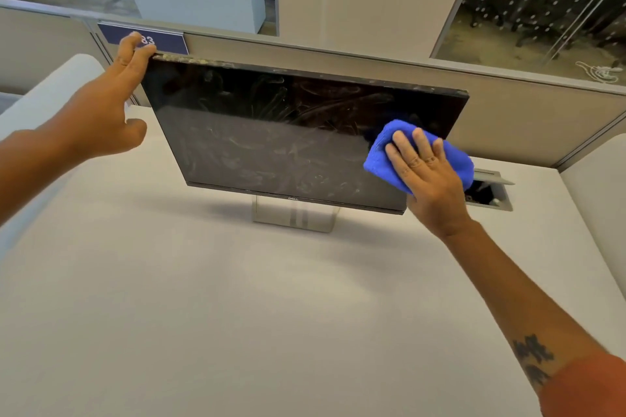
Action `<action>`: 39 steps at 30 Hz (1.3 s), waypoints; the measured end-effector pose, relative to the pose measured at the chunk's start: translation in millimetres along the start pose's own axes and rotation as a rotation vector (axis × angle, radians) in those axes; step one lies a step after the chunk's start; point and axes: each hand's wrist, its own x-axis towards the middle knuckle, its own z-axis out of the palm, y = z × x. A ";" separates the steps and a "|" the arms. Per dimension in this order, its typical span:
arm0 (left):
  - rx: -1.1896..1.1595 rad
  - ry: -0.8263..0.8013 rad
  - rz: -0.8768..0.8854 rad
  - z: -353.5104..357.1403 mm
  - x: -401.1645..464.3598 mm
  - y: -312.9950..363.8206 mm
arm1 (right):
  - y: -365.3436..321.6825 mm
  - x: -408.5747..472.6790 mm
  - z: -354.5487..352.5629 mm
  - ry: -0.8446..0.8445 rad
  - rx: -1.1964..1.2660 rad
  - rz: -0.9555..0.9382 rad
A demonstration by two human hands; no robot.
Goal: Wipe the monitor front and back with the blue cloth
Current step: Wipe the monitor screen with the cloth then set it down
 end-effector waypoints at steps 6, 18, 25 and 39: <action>0.016 -0.011 0.002 -0.9 0.2 -3.1 | -17.2 -105.0 35.0 -0.693 -0.002 -0.229; 0.025 -0.047 0.030 -4.6 1.4 -7.4 | 37.3 19.2 -28.6 0.039 0.093 -0.150; 0.030 -0.054 0.024 -4.9 1.5 -5.2 | -8.4 -17.0 4.7 -0.265 0.141 -0.207; 0.025 -0.079 0.007 -9.4 0.9 -5.0 | 4.2 27.3 -23.2 -0.079 0.110 -0.196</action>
